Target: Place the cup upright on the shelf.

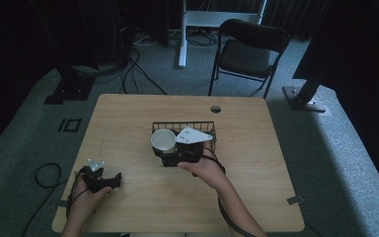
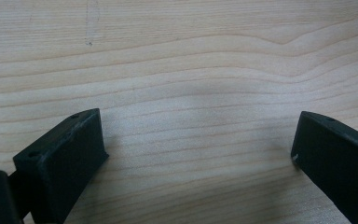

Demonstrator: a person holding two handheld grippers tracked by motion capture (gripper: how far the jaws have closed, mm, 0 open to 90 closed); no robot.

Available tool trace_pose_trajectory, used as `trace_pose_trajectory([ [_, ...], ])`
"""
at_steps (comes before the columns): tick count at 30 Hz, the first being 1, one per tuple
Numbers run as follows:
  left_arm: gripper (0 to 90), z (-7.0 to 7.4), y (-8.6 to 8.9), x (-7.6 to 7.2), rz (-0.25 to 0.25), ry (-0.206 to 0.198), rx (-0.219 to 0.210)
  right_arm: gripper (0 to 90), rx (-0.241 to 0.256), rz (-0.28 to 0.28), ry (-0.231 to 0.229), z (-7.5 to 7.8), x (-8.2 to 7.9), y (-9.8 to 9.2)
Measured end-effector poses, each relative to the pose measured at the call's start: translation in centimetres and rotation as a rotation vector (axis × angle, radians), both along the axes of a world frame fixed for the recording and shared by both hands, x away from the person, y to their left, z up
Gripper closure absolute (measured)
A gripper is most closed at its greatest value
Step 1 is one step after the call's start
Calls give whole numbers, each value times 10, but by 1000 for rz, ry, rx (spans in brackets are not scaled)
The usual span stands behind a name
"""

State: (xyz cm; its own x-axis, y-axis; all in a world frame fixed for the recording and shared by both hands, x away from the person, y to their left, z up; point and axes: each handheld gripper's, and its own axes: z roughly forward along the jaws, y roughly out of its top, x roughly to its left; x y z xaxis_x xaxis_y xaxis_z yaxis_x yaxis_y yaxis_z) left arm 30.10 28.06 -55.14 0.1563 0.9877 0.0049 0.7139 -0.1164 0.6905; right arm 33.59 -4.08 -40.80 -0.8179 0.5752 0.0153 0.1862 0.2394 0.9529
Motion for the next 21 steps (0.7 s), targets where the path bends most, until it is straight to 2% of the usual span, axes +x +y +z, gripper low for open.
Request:
trace_pose_trajectory([
  [4, 30, 0, 0, 0, 0, 0, 0, 190, 25, -35, -12, 11, 6, -5],
  [9, 30, 0, 0, 0, 0, 0, 0, 191, 24, -77, -40, 22, 15, -13],
  [13, 30, 0, 0, 0, 0, 0, 0, 191, 36, -110, -38, 28, 24, -20],
  [21, 30, 0, 0, 0, 0, 1, 0, 191, 36, -240, -45, 30, 47, -31],
])
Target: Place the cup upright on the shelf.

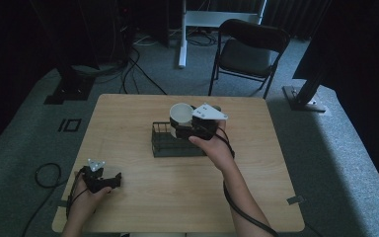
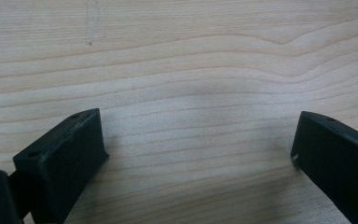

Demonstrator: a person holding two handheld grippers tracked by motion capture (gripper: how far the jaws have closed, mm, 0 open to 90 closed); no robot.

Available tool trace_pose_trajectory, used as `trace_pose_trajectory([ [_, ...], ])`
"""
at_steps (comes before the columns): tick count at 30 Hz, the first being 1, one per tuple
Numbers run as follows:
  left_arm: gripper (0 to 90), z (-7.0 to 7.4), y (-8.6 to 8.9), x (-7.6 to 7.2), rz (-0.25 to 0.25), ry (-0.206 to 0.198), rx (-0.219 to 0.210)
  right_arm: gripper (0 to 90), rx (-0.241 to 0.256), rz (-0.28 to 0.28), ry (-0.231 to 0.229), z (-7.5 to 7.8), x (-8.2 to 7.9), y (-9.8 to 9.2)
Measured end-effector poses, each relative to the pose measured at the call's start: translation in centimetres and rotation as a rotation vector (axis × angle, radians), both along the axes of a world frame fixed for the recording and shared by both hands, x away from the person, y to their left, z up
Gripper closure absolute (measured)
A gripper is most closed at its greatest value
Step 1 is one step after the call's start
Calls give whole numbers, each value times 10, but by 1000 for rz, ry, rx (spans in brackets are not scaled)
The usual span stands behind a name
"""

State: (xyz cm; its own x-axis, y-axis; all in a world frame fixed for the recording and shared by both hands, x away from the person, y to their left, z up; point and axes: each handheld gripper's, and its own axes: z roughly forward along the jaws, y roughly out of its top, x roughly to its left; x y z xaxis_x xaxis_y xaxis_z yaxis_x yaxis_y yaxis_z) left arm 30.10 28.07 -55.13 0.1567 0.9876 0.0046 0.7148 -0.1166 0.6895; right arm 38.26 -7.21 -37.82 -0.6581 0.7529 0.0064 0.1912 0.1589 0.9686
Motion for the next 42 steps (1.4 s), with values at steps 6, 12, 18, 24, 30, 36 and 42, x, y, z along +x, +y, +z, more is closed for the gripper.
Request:
trace_pose_trajectory([
  [6, 30, 0, 0, 0, 1, -1, 0, 191, 0, -73, 10, -6, 15, -4],
  [12, 30, 0, 0, 0, 3, -4, -1, 191, -22, -126, 46, -21, 29, -6],
  [18, 30, 0, 0, 0, 3, -3, -1, 191, -42, -148, 70, -37, 37, -4],
  [24, 30, 0, 0, 0, 1, -2, 0, 191, -38, -166, 83, -51, 40, -2],
  [30, 30, 0, 0, 0, 1, -2, 0, 191, -43, -169, 102, -63, 42, 0],
  [36, 30, 0, 0, 0, 1, -2, -1, 191, -59, -167, 117, -74, 41, 1],
  [42, 30, 0, 0, 0, 1, -2, -1, 191, -66, -167, 129, -83, 40, 1],
])
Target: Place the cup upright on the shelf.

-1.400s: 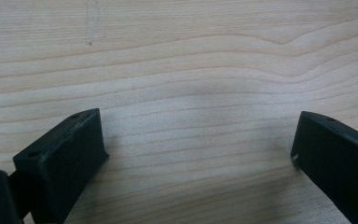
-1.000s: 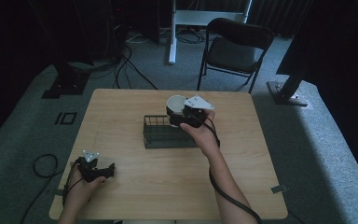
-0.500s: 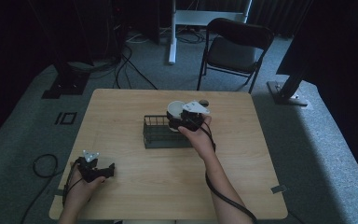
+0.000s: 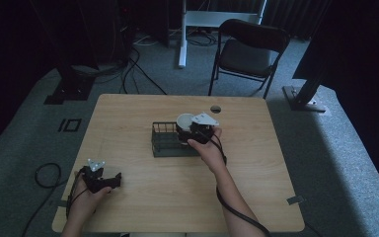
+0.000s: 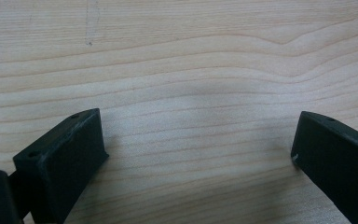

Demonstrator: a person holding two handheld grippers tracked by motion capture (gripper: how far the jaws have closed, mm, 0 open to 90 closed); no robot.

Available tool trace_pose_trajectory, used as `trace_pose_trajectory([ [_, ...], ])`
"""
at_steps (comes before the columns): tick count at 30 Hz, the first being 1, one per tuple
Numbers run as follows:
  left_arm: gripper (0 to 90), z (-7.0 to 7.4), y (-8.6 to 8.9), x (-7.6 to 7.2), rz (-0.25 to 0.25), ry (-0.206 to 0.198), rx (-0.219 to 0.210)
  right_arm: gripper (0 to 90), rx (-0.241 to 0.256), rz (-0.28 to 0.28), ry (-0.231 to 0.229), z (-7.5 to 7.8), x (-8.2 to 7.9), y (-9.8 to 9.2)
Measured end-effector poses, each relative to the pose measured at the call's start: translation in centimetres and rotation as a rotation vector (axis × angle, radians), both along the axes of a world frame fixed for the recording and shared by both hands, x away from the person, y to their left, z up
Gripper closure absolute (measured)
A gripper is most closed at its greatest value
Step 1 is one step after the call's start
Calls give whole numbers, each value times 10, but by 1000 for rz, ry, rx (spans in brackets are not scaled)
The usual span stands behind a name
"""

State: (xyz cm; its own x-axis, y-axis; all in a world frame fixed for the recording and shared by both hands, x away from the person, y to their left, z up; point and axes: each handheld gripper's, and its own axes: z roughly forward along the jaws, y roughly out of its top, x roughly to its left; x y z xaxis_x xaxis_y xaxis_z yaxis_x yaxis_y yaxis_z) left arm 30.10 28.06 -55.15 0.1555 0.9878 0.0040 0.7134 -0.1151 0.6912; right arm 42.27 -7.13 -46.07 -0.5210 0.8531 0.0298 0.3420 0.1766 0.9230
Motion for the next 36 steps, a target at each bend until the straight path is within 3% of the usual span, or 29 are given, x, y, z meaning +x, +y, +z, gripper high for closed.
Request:
trace_pose_trajectory([
  [11, 30, 0, 0, 0, 0, 0, 0, 188, 1, -6, -10, -6, -2, 0],
  [14, 30, 0, 0, 0, 0, 0, 0, 183, 8, 12, -1, -6, 0, -2],
  [17, 30, 0, 0, 0, 0, 0, 0, 118, 33, 27, 29, -6, 1, -4],
  [36, 30, 0, 0, 0, 0, 0, 0, 111, 20, 43, 12, -1, -14, -16],
])
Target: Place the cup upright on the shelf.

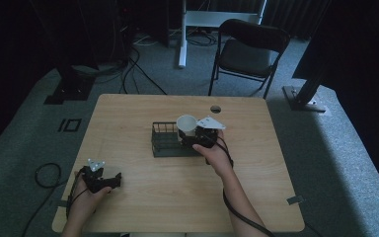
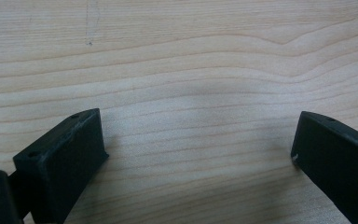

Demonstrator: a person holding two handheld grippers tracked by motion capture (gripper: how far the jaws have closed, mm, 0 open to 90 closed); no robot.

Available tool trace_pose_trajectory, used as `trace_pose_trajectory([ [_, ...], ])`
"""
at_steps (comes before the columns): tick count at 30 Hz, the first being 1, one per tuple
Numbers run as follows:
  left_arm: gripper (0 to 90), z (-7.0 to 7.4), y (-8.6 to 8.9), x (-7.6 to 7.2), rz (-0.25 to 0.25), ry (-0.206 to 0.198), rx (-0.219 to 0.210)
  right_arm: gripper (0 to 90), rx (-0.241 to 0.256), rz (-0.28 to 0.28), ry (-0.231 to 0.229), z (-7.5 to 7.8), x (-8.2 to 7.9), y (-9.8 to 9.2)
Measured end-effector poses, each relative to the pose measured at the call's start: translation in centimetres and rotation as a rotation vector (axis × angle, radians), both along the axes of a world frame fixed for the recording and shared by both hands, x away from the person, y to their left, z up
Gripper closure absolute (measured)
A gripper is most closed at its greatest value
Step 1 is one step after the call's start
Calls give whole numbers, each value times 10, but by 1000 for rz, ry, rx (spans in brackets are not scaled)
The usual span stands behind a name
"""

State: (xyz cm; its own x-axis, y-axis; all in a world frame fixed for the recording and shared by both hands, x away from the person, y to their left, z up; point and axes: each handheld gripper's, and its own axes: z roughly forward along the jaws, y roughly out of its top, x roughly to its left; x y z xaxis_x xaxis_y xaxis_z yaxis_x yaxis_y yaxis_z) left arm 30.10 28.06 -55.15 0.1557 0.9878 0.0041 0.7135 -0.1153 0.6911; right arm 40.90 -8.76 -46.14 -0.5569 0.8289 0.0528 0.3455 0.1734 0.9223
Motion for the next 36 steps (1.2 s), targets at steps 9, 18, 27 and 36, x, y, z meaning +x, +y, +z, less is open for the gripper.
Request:
trace_pose_trajectory([
  [9, 30, 0, 0, 0, 0, 0, 1, 111, 2, 2, -21, 0, -12, -9],
  [18, 30, 0, 0, 0, 0, 0, 1, 111, 2, -8, -25, -2, -24, -29],
  [27, 30, 0, 0, 0, 0, 0, 1, 111, 4, -34, -30, -4, -33, -50],
  [36, 30, 0, 0, 0, 0, 0, 1, 111, -2, -52, -25, -10, -42, -70],
])
